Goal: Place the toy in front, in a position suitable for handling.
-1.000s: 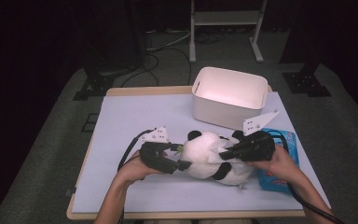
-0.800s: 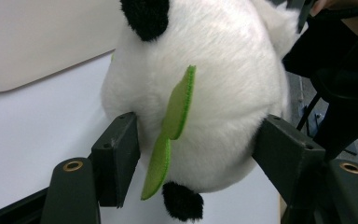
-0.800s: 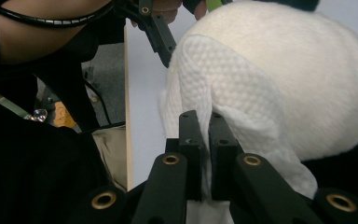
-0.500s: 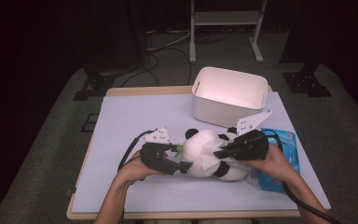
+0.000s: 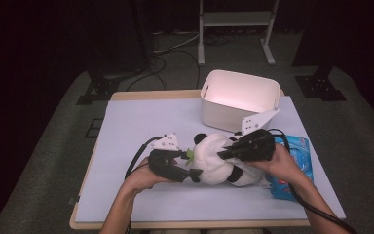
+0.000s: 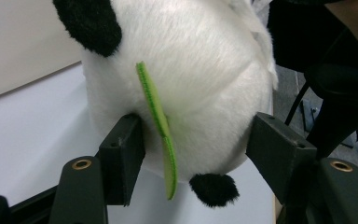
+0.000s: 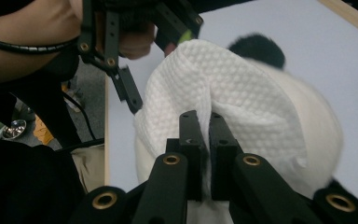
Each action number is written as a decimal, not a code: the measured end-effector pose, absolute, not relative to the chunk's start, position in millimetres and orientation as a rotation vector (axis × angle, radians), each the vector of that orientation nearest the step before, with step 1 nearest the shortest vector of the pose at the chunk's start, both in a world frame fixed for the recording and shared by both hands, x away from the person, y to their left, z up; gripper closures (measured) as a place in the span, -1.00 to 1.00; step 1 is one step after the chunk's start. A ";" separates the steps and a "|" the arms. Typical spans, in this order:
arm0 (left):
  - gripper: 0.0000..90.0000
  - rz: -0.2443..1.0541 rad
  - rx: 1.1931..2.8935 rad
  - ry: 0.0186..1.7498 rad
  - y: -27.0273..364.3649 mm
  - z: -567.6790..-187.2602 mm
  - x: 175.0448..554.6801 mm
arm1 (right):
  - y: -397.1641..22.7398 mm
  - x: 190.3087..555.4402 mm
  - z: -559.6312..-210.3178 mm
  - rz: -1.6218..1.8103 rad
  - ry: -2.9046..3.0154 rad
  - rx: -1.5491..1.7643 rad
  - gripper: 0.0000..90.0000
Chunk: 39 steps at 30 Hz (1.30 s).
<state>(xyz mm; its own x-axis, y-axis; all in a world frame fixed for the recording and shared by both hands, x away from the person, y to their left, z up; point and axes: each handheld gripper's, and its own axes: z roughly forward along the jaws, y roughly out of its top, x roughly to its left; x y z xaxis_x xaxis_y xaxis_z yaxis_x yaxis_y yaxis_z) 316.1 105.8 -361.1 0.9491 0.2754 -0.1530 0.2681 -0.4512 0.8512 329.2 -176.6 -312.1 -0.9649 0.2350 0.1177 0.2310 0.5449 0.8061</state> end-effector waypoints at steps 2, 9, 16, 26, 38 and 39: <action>-0.19 0.009 2.061 0.384 105.7 -361.4 315.8 | -168.6 329.0 -308.1 1.438 2.765 0.389 0.91; -0.23 0.014 2.071 0.395 108.3 -363.3 318.2 | -145.1 328.2 -302.3 1.404 2.792 0.320 0.91; -0.30 0.022 2.072 0.404 108.9 -364.0 318.9 | -159.9 330.4 -304.8 1.404 2.784 0.360 0.91; -0.33 0.038 2.089 0.403 109.6 -367.1 320.6 | -205.8 336.8 -321.8 1.342 2.760 0.545 0.90; -0.59 -0.022 2.086 0.464 109.5 -372.1 327.0 | -217.3 340.3 -337.0 1.339 2.818 0.576 0.91; -0.60 -0.019 2.093 0.460 109.5 -371.5 326.9 | -216.0 338.4 -338.3 1.330 2.830 0.566 0.91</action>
